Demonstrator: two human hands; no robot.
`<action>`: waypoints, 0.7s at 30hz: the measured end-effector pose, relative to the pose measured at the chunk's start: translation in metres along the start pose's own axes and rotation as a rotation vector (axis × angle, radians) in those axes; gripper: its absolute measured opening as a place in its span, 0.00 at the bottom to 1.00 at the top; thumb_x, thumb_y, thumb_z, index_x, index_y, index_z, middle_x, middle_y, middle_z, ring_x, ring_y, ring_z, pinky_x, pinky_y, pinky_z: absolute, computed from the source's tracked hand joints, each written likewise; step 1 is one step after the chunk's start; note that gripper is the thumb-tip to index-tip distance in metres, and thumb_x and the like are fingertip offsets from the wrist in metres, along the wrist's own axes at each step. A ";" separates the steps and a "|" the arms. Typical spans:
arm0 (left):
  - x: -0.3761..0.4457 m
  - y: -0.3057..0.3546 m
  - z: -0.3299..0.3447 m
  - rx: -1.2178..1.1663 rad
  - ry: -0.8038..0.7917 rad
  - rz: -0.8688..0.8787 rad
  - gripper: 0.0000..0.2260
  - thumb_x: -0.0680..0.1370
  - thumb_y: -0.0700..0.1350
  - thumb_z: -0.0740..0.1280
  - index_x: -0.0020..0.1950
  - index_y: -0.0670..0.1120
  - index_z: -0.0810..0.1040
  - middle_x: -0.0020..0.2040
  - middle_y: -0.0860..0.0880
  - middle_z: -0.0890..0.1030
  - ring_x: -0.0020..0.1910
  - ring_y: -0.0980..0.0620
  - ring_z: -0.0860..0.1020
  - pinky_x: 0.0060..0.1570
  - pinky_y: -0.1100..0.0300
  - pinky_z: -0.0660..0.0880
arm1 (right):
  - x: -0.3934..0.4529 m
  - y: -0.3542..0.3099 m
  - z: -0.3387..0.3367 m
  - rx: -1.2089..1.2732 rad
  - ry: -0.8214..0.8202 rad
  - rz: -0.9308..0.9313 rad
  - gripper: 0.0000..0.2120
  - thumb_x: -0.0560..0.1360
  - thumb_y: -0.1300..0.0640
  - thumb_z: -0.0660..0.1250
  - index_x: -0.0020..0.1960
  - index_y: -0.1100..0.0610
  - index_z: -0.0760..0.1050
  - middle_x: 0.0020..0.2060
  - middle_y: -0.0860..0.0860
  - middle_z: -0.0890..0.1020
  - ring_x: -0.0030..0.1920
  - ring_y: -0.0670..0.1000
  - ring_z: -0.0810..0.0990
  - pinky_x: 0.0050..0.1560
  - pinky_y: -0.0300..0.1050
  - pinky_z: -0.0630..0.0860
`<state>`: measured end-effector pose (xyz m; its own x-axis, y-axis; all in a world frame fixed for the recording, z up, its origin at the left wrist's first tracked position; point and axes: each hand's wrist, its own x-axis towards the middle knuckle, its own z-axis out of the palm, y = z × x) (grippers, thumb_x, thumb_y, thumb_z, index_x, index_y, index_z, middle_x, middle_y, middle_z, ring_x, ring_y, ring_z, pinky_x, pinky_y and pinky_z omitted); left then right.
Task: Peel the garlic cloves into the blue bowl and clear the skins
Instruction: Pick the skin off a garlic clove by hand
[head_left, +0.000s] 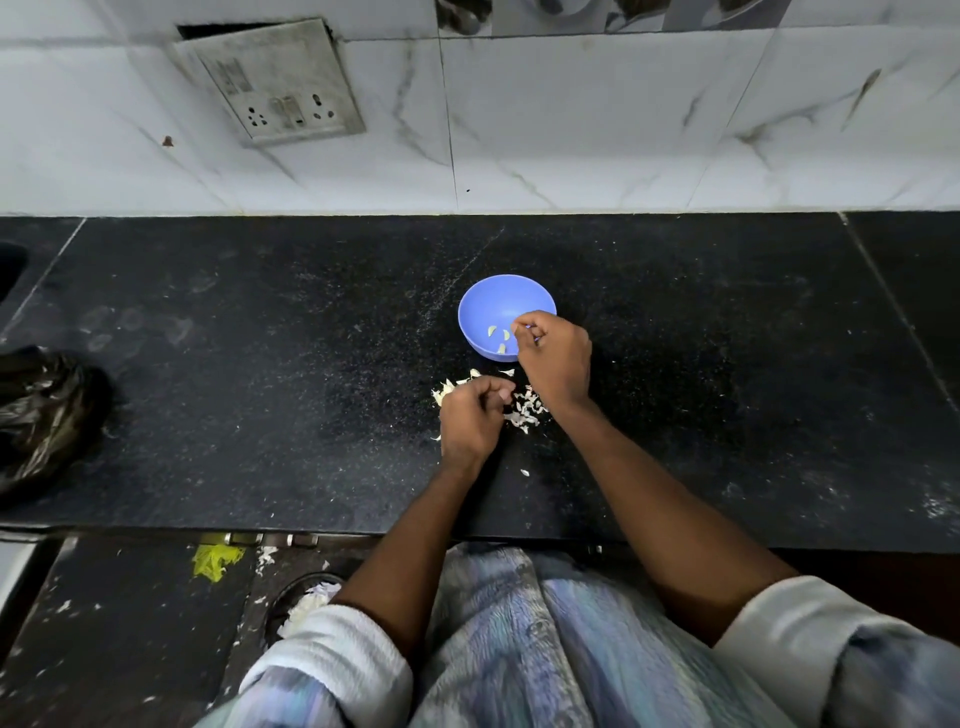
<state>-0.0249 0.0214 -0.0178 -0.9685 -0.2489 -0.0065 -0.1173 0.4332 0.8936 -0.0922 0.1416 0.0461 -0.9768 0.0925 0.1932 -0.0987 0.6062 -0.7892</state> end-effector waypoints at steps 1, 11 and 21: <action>0.001 -0.004 -0.003 -0.035 0.029 -0.012 0.17 0.77 0.28 0.64 0.50 0.47 0.88 0.43 0.55 0.87 0.40 0.61 0.83 0.49 0.61 0.81 | -0.004 0.001 0.000 0.009 -0.004 -0.030 0.03 0.76 0.56 0.73 0.46 0.54 0.85 0.33 0.48 0.84 0.34 0.52 0.81 0.39 0.46 0.75; 0.000 -0.032 -0.046 -0.085 0.246 -0.125 0.16 0.78 0.29 0.67 0.56 0.47 0.88 0.51 0.53 0.88 0.50 0.57 0.85 0.54 0.62 0.81 | -0.041 0.017 0.033 -0.241 -0.567 -0.160 0.12 0.70 0.65 0.73 0.46 0.49 0.84 0.45 0.46 0.82 0.46 0.50 0.83 0.48 0.50 0.81; -0.013 -0.032 -0.048 0.006 0.227 -0.137 0.13 0.78 0.32 0.69 0.53 0.47 0.88 0.50 0.54 0.87 0.49 0.56 0.85 0.55 0.55 0.82 | -0.053 0.009 0.049 -0.365 -0.525 -0.102 0.11 0.74 0.67 0.70 0.42 0.52 0.79 0.46 0.51 0.78 0.45 0.57 0.82 0.44 0.52 0.79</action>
<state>0.0018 -0.0310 -0.0251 -0.8695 -0.4933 -0.0254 -0.2454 0.3868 0.8889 -0.0503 0.1037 0.0000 -0.9381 -0.3225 -0.1267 -0.2155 0.8294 -0.5154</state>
